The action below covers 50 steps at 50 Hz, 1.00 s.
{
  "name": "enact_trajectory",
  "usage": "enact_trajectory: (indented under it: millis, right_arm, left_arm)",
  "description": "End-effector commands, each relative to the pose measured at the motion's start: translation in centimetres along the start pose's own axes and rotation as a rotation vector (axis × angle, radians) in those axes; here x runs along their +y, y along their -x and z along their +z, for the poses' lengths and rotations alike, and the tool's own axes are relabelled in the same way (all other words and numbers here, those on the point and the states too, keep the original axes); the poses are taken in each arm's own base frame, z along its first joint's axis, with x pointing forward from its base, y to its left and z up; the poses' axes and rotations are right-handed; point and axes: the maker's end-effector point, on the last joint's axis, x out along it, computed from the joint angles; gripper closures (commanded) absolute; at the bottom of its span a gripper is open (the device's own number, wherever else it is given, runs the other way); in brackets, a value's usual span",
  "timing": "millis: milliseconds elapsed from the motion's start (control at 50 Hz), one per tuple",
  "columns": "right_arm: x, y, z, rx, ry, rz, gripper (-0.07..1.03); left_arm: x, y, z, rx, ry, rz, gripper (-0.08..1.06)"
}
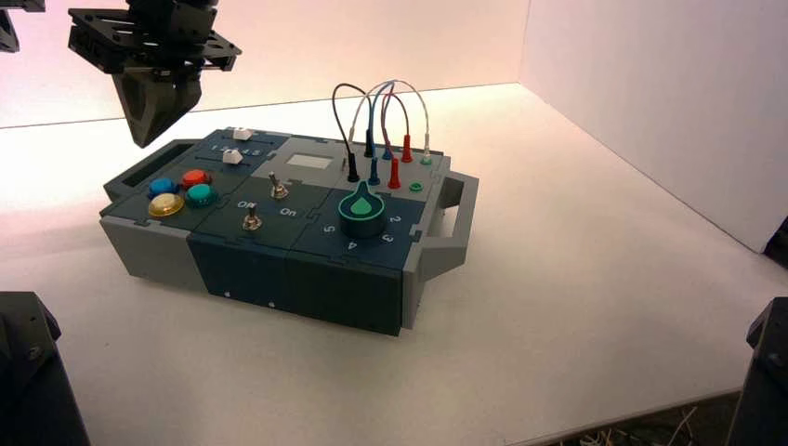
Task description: Push the blue button with the right gripper.
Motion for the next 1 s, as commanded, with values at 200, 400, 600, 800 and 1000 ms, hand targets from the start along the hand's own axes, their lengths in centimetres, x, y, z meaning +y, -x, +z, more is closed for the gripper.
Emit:
enact_trajectory:
  millis: [200, 400, 600, 800, 1000]
  right_arm:
    - [0.7, 1.3, 1.1, -0.026, 0.032, -0.004, 0.98]
    - [0.6, 0.9, 0.8, -0.018, 0.029, -0.003, 0.98]
    - [0.5, 0.5, 0.5, -0.009, 0.026, -0.001, 0.98]
    - [0.5, 0.3, 0.4, -0.005, 0.025, 0.0, 0.98]
    - [0.4, 0.0, 0.2, 0.002, 0.019, 0.001, 0.98]
  left_arm:
    - [0.2, 0.2, 1.4, -0.036, 0.004, 0.006, 1.01]
    - [0.2, 0.2, 1.4, -0.036, 0.004, 0.006, 1.01]
    - [0.2, 0.2, 1.4, -0.035, 0.004, 0.006, 1.01]
    - [0.2, 0.1, 1.3, -0.03, 0.006, 0.006, 1.01]
    - [0.2, -0.1, 1.2, -0.024, 0.006, 0.005, 1.01]
